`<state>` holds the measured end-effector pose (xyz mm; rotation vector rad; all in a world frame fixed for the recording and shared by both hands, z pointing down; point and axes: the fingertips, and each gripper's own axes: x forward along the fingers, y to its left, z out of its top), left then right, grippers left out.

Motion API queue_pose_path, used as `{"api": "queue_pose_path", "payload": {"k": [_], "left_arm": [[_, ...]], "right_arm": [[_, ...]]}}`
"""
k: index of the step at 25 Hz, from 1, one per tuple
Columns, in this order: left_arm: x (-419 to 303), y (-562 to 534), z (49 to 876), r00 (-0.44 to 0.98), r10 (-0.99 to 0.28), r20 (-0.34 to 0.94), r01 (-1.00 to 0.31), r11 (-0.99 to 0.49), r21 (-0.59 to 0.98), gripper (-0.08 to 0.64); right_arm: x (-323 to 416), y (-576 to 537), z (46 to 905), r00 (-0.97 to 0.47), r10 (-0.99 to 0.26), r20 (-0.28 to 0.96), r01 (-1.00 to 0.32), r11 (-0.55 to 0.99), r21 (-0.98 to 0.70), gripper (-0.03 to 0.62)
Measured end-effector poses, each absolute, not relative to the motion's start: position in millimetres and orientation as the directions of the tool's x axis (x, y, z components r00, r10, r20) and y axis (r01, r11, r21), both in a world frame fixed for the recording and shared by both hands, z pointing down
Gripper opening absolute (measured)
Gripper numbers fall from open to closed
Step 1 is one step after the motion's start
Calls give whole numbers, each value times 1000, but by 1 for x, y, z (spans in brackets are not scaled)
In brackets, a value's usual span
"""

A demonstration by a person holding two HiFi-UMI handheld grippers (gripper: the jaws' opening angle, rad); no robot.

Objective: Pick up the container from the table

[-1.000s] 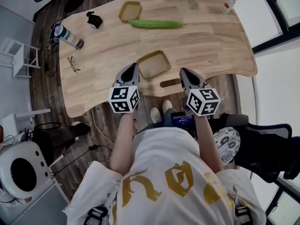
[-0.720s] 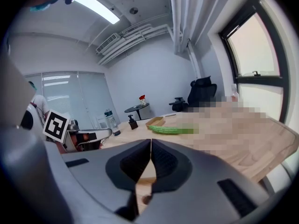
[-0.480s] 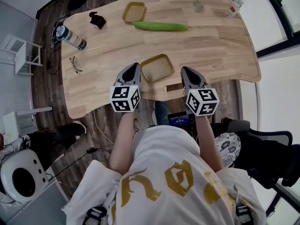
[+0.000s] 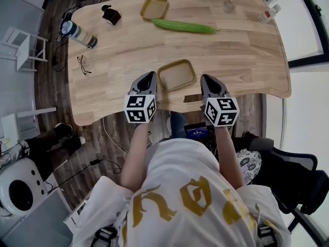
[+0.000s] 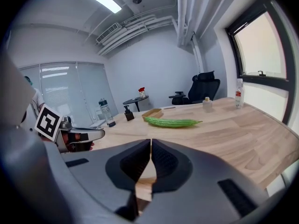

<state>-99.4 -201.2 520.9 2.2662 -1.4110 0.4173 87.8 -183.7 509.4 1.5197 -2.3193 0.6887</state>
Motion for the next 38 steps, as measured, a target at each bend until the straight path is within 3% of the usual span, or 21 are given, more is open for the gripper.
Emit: {"api": "queue_pose_path", "payload": {"k": [11, 17, 21, 26, 31, 35, 38], "left_arm": [[-103, -203, 579, 436, -692, 575, -899, -363, 245, 17], [-97, -202, 604, 462, -638, 616, -886, -348, 305, 94], [-96, -202, 614, 472, -614, 633, -882, -331, 336, 129], [-90, -200, 628, 493, -577, 652, -870, -316, 378, 163], [-87, -201, 635, 506, -556, 660, -862, -309, 402, 161], [-82, -202, 636, 531, -538, 654, -847, -317, 427, 121], [-81, -204, 636, 532, -528, 662, -846, -309, 433, 113]], "right_arm": [[81, -212, 560, -428, -710, 559, -903, 365, -228, 15], [80, -222, 588, -429, -670, 606, -900, 370, -229, 17], [78, -226, 608, -438, -627, 644, -895, 375, -243, 97], [74, -227, 629, -438, -587, 681, -892, 380, -246, 124], [71, -229, 638, -415, -578, 702, -893, 406, -194, 121], [65, -230, 638, -412, -573, 708, -887, 429, -169, 51], [65, -230, 640, -414, -562, 716, -890, 416, -188, 43]]}}
